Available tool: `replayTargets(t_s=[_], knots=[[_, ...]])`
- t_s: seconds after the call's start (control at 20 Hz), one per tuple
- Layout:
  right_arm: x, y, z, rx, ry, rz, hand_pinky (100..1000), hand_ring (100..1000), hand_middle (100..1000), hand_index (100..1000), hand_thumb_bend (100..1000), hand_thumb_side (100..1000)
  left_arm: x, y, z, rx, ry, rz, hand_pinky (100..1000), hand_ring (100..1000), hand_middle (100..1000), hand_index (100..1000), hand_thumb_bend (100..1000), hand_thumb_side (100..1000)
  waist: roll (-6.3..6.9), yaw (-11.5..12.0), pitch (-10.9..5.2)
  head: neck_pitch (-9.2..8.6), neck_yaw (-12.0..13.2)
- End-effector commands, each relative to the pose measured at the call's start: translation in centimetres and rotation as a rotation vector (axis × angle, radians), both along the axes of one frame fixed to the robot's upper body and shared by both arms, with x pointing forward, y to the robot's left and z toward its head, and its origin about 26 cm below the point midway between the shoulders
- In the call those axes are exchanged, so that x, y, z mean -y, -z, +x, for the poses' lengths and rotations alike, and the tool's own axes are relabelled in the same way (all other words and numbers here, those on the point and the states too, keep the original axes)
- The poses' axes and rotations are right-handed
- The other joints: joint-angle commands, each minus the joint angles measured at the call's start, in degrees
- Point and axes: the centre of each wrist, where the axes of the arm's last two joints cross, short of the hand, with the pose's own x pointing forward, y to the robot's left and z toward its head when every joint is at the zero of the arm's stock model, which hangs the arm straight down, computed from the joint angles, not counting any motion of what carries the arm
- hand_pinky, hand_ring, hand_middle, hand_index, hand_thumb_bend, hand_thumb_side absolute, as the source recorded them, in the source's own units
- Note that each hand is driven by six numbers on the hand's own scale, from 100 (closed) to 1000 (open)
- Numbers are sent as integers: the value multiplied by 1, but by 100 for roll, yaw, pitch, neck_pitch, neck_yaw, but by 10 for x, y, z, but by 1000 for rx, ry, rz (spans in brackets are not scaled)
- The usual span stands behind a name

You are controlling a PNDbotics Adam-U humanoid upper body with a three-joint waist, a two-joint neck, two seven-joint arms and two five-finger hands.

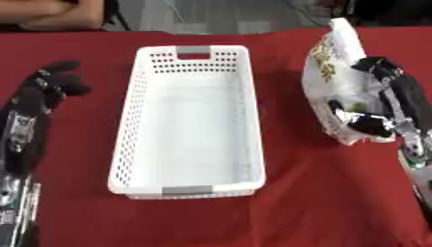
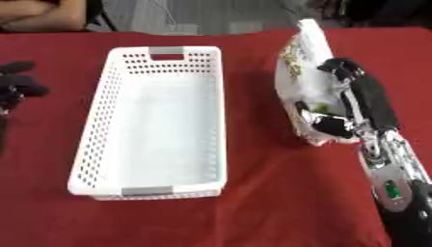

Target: Pick up objects on the table and place them in the box.

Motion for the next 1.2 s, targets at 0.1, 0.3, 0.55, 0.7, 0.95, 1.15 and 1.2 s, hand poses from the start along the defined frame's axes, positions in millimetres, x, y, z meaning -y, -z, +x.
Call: replayTargets(t_s=[0.1, 0.3, 0.55, 0.7, 0.95, 1.15, 1.2], knots=[[2, -17, -2, 110, -7, 53, 100, 100, 100, 167, 100, 100, 0, -5, 0, 19, 9, 9, 717, 626, 830, 742, 817, 1000, 1, 7, -72, -45, -24], [-4, -33, -7, 220, -47, 142, 100, 100, 100, 174, 100, 100, 0, -5, 0, 19, 10, 10, 718, 626, 830, 742, 816, 1000, 3, 4, -76, -48, -19], [-20, -68, -20, 335, -162, 294, 100, 100, 100, 176, 100, 100, 0, -5, 0, 17, 9, 10, 718, 626, 830, 741, 817, 1000, 4, -3, -86, -49, -27], [-28, -92, -31, 401, -239, 363, 100, 100, 100, 177, 100, 100, 0, -4, 0, 14, 9, 11, 718, 627, 831, 741, 817, 1000, -2, -4, -92, -48, -29], [-45, -126, -48, 485, -363, 430, 100, 100, 100, 178, 100, 100, 0, -4, 0, 11, 10, 12, 718, 627, 831, 741, 816, 1000, -7, 2, -105, -49, -35], [-60, -146, -53, 502, -462, 421, 100, 100, 100, 180, 100, 100, 0, -3, 0, 8, 14, 13, 719, 627, 831, 741, 815, 1000, -12, 13, -116, -45, -47], [-65, -152, -53, 502, -491, 408, 100, 100, 100, 181, 100, 100, 0, -3, 0, 7, 14, 14, 719, 627, 831, 741, 815, 1000, -14, 15, -119, -44, -54]])
